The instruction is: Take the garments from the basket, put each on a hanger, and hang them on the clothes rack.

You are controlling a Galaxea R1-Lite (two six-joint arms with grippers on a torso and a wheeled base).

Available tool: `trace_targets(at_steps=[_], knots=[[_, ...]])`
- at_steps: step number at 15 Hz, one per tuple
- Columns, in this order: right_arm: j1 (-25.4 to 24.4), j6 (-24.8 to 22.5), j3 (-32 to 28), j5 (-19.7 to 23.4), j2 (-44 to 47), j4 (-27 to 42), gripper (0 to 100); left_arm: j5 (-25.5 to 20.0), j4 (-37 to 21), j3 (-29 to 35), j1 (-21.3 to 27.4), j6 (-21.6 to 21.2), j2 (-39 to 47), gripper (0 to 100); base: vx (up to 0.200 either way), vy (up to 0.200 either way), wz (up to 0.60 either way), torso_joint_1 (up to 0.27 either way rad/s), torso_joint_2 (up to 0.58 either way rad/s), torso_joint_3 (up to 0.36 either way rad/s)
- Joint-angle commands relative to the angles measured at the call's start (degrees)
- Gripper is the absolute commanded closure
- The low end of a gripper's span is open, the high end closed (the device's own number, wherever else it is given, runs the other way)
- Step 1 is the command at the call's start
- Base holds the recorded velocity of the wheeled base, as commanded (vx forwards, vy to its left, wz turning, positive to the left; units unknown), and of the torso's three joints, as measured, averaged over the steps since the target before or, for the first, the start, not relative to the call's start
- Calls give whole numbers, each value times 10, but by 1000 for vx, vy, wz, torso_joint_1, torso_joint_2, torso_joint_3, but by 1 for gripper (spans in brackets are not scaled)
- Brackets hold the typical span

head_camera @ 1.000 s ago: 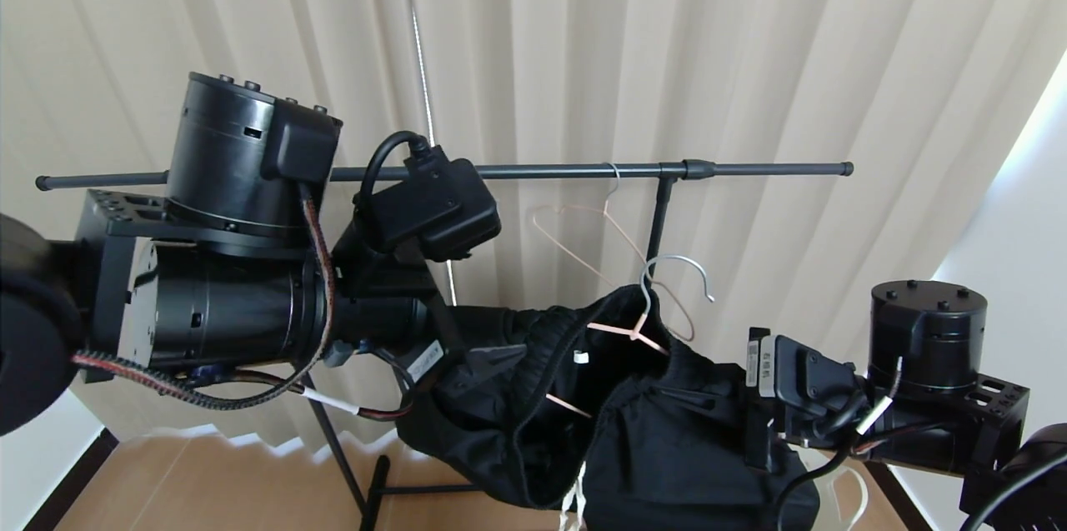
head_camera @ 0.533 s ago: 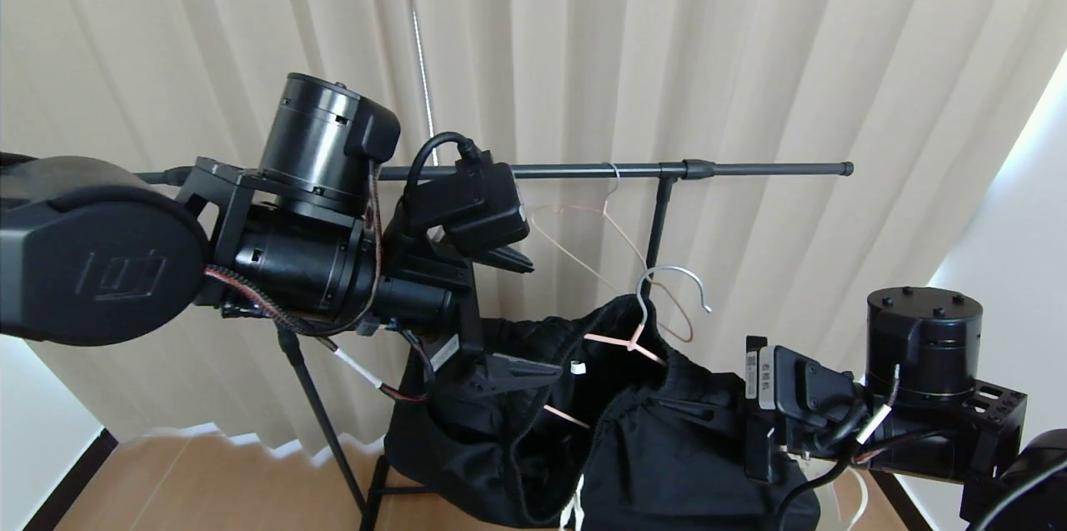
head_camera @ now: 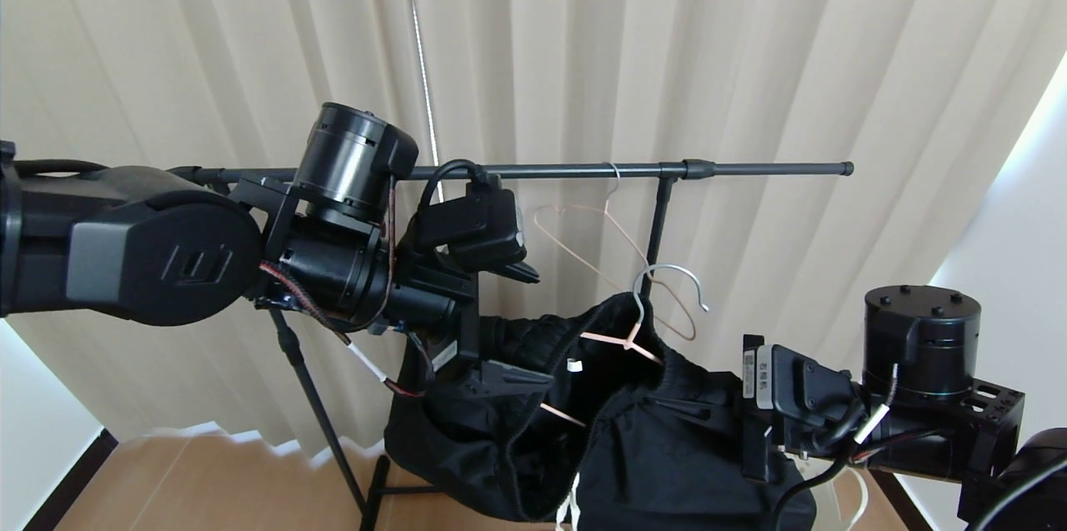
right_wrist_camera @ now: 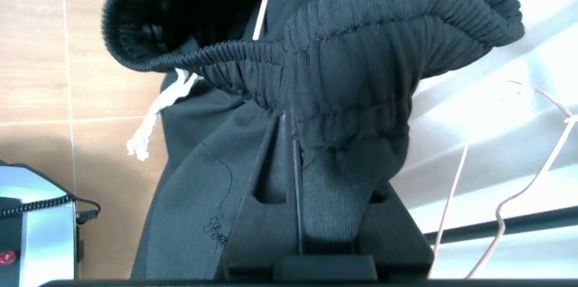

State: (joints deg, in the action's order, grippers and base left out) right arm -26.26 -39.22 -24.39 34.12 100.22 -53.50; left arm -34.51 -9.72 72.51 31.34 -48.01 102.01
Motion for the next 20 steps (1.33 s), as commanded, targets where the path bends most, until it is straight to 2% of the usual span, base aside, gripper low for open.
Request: trace_targets(at_steps=[1,8,10,11,12,14,17,18,20], knots=[[-5,0,-1,0,0,0,100,-22,0,1,-3,1,11,0,0,0,0,0,0,0],[-5,11,-9,-5,-2,0,100,-45,1,-1,-5,5,28,0,0,0,0,0,0,0],[-5,12,-7,-3,-6,0,100,-28,1,2,-15,5,38,0,0,0,0,0,0,0],[-5,11,-4,0,-7,0,100,1,3,2,-18,4,41,0,0,0,0,0,0,0],[-5,11,-4,1,-8,1,100,12,3,3,-19,3,42,0,0,0,0,0,0,0],[-7,10,2,8,-14,0,100,17,5,4,-32,3,43,0,0,0,0,0,0,0],[-13,10,3,14,-19,1,100,8,4,1,-36,1,41,0,0,0,0,0,0,0],[-14,11,6,16,-20,0,100,-28,2,0,-36,0,38,0,0,0,0,0,0,0],[-14,10,7,27,-20,0,100,-37,1,0,-36,-1,37,0,0,0,0,0,0,0]])
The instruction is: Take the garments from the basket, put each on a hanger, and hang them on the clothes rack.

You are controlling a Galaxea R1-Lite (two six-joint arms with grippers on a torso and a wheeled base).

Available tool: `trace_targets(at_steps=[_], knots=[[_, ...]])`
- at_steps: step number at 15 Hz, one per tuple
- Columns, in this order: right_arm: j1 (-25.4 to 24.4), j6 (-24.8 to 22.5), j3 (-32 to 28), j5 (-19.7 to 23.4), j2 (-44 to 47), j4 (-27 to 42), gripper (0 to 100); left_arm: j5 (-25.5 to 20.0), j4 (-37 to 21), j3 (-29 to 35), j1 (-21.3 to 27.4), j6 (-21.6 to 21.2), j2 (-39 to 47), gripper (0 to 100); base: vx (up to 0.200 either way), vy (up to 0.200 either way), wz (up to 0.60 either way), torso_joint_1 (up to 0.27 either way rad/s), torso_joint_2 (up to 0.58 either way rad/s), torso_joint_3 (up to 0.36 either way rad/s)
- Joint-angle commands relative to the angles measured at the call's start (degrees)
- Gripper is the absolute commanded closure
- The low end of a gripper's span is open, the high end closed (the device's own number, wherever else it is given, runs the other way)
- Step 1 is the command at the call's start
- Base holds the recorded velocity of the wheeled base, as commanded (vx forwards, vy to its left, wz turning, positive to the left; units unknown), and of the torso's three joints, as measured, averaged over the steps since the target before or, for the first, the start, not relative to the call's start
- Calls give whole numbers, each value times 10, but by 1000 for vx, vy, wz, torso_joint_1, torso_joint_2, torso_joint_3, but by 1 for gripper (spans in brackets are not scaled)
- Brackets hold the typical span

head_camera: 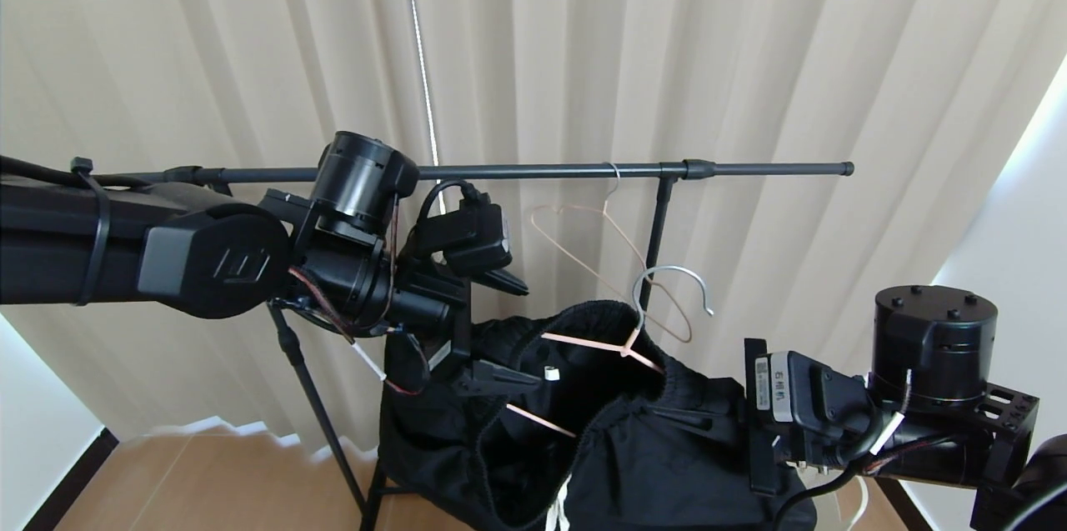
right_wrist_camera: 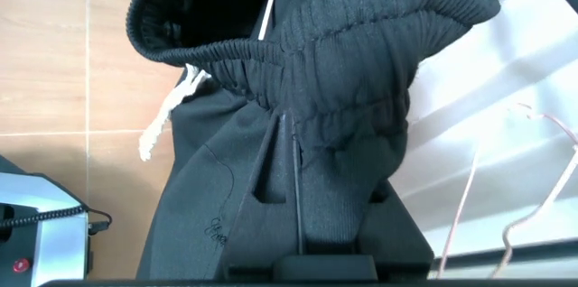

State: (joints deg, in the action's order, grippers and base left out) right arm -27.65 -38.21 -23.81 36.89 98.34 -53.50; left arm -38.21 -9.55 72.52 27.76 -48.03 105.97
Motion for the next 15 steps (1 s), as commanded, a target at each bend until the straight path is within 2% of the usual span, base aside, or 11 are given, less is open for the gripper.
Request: trace_targets(at_steps=[1,4,6,7,8,9,11,15], knots=[[0,0,2,3,-3,0,100,-1,-2,1,-2,-1,-3,0,0,0,0,0,0,0],[1,0,3,3,-5,1,100,-3,-8,9,-2,1,-7,0,0,0,0,0,0,0],[1,0,3,2,-3,0,100,-4,-135,87,-2,3,-12,0,0,0,0,0,0,0],[1,0,3,2,-3,0,100,-4,-151,97,-2,2,-12,0,0,0,0,0,0,0],[1,0,3,1,-2,0,100,-3,-253,157,-9,-7,-11,0,0,0,0,0,0,0],[1,0,3,1,-2,0,100,-3,-287,170,-10,-27,-10,0,0,0,0,0,0,0],[1,0,3,2,-3,0,100,1,-302,167,-19,-69,-9,0,0,0,0,0,0,0],[-7,0,5,3,-3,0,100,2,-302,168,-19,-82,13,0,0,0,0,0,0,0]])
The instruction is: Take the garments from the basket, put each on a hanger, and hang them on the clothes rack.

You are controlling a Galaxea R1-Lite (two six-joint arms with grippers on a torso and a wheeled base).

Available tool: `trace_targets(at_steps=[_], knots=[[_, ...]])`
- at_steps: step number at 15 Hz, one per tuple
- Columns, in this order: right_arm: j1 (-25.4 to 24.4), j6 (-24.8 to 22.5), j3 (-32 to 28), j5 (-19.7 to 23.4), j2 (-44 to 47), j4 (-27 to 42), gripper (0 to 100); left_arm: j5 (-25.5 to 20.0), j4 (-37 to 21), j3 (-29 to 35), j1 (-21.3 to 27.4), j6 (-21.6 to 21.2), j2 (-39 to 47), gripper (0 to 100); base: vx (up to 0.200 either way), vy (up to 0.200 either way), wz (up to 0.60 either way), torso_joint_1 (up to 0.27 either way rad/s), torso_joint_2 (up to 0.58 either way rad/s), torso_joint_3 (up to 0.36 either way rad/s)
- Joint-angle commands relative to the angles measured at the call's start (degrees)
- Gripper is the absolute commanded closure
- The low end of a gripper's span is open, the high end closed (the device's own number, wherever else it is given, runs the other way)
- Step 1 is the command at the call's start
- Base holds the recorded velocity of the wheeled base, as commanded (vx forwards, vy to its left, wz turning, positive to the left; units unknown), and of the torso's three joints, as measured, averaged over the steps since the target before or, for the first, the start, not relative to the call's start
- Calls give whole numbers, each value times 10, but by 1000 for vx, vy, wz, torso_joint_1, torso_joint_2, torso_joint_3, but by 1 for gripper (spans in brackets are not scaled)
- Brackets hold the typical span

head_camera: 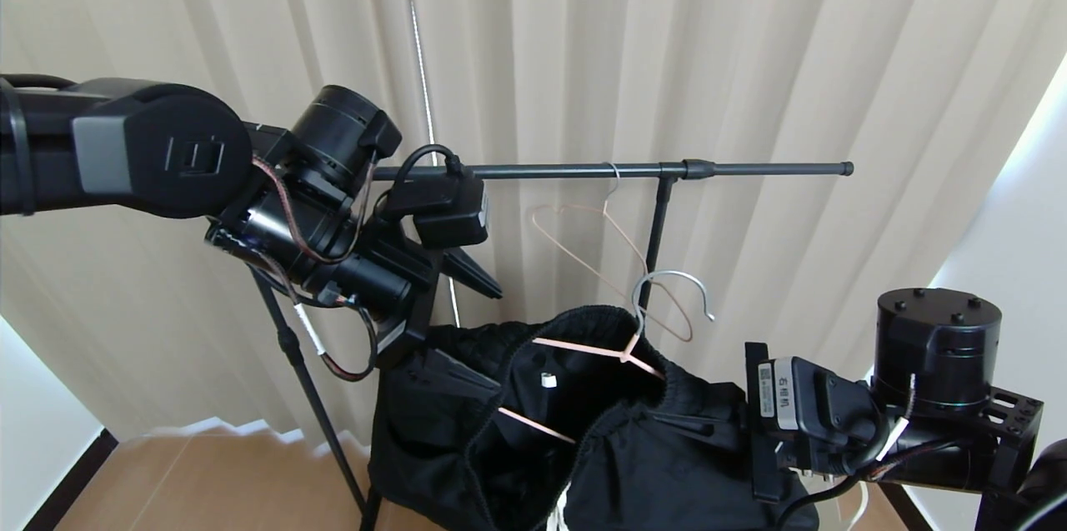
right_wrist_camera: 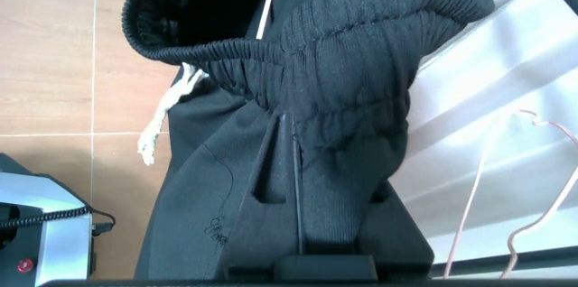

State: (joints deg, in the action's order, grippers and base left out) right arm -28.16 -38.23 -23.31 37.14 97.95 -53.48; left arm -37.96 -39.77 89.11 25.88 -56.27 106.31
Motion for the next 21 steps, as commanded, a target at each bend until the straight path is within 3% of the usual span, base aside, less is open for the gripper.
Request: trace_targets(at_steps=[1,4,17,18,21], knots=[[-3,0,0,0,0,0,100,0,0,4,1,-3,15,0,0,0,0,0,0,0],[-3,1,-1,8,-2,0,100,0,0,3,5,-25,32,0,0,0,0,0,0,0],[-8,2,2,14,-32,0,100,-5,7,18,10,-27,56,0,0,0,0,0,0,0],[-8,2,2,14,-32,0,100,-5,7,19,10,-26,56,100,0,0,0,0,0,0],[-7,2,1,14,-32,0,100,-5,6,16,10,-27,54,100,0,0,0,0,0,0]])
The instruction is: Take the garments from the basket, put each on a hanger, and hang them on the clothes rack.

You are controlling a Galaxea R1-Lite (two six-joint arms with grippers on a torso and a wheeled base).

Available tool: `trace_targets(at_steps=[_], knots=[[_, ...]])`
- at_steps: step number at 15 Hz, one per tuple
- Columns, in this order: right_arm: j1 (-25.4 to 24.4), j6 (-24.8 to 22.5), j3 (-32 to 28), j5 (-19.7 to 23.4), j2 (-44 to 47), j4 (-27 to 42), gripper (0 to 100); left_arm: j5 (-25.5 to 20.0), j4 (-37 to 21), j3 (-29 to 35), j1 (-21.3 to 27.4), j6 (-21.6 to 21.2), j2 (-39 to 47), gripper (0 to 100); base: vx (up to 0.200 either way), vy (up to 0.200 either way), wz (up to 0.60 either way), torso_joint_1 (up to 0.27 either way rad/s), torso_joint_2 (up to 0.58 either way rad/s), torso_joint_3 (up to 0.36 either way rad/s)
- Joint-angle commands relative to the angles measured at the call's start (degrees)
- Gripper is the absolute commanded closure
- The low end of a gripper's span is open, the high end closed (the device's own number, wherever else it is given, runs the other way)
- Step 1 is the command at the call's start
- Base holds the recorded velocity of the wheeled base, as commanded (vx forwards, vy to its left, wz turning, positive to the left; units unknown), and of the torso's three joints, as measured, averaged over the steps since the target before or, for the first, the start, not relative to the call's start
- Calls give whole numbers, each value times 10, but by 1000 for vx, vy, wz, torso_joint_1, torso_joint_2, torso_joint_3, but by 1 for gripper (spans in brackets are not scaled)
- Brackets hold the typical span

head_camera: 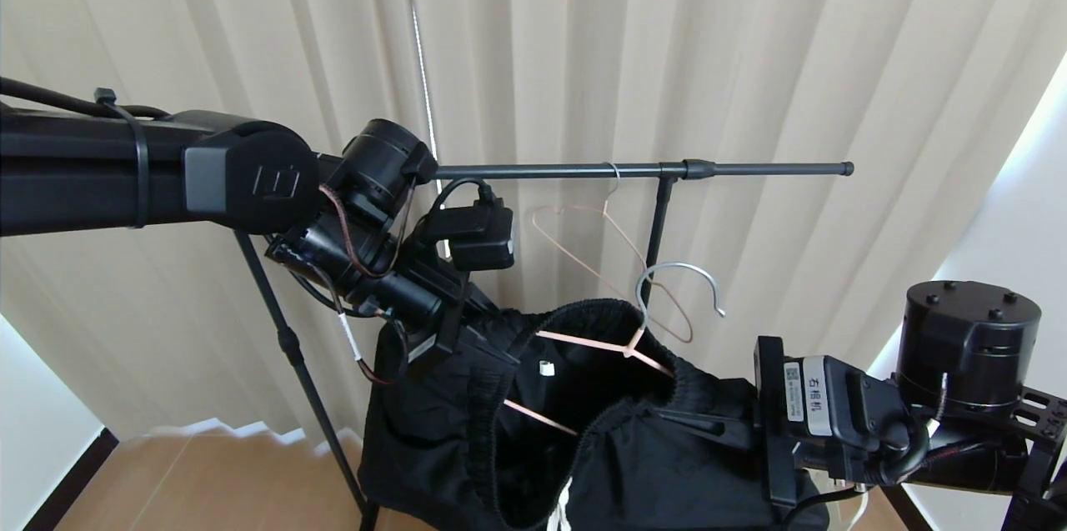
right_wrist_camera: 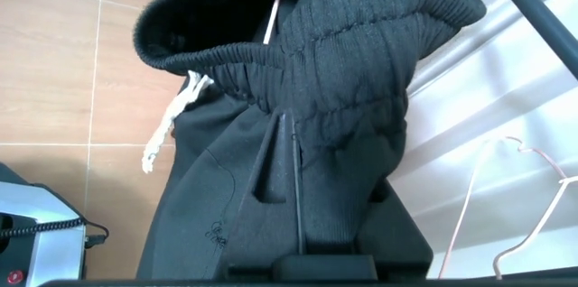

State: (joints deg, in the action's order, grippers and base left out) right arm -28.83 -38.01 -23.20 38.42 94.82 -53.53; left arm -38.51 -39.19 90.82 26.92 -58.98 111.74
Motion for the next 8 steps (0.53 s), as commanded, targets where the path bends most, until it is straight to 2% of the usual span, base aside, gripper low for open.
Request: trace_targets(at_steps=[1,6,8], knots=[[0,0,-2,-1,0,0,100,-2,0,-4,0,0,-3,100,0,0,0,0,0,0],[1,-1,-5,-5,5,1,100,0,2,-2,-1,1,-8,100,0,0,0,0,0,0],[3,14,-11,-17,8,2,100,0,12,-6,-3,2,-8,100,0,0,0,0,0,0]])
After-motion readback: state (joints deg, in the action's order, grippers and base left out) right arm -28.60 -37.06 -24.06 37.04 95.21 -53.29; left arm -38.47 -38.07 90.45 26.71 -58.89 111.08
